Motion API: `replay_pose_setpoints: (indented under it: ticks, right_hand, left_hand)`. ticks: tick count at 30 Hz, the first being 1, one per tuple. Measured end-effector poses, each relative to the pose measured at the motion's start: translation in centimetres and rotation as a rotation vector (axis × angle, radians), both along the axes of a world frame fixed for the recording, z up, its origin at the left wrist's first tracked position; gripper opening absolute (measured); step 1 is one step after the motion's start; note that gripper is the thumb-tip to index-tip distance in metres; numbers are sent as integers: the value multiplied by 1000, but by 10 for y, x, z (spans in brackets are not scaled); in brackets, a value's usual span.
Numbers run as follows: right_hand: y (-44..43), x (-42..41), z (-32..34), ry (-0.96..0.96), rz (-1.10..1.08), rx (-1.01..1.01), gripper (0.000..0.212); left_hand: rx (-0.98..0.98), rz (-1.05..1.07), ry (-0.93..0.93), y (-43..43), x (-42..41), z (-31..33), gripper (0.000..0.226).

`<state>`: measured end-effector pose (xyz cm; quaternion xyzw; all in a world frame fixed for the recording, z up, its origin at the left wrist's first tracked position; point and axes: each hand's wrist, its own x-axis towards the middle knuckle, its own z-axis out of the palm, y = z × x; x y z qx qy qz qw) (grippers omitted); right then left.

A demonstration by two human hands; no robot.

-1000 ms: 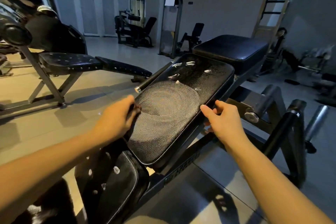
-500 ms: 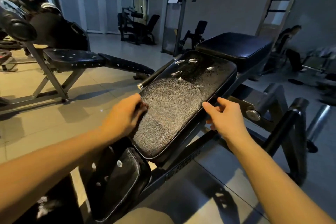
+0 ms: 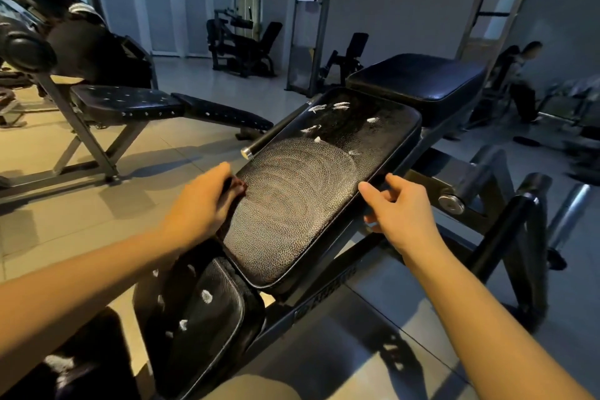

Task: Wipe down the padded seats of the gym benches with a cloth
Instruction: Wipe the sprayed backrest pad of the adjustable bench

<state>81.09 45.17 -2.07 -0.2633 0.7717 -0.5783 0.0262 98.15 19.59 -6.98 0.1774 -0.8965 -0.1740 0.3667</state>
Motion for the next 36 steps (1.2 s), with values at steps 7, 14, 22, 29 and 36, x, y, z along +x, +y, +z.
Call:
replay_pose_setpoints:
  ticks: [7,14,22,29,36]
  right_hand:
    - [4,6,6,-24,12,-10,75]
    - [4,6,3,-65,-5,-42,76]
    - [4,4,2,-13,-21,-12,76]
    - [4,4,4,-31,-3,-23,76]
    - [4,4,3,-15,7,-40,76]
  left_hand:
    - [-114,-337,102,96,-46,20,16]
    - [-28,-107,-22,-6,16,-19,35]
    - [-33,-170,116,61,-54,32,16]
    - [-123,-218,6,-4,-17,4,16]
    - [-8,-99,128,39,-83,47,18]
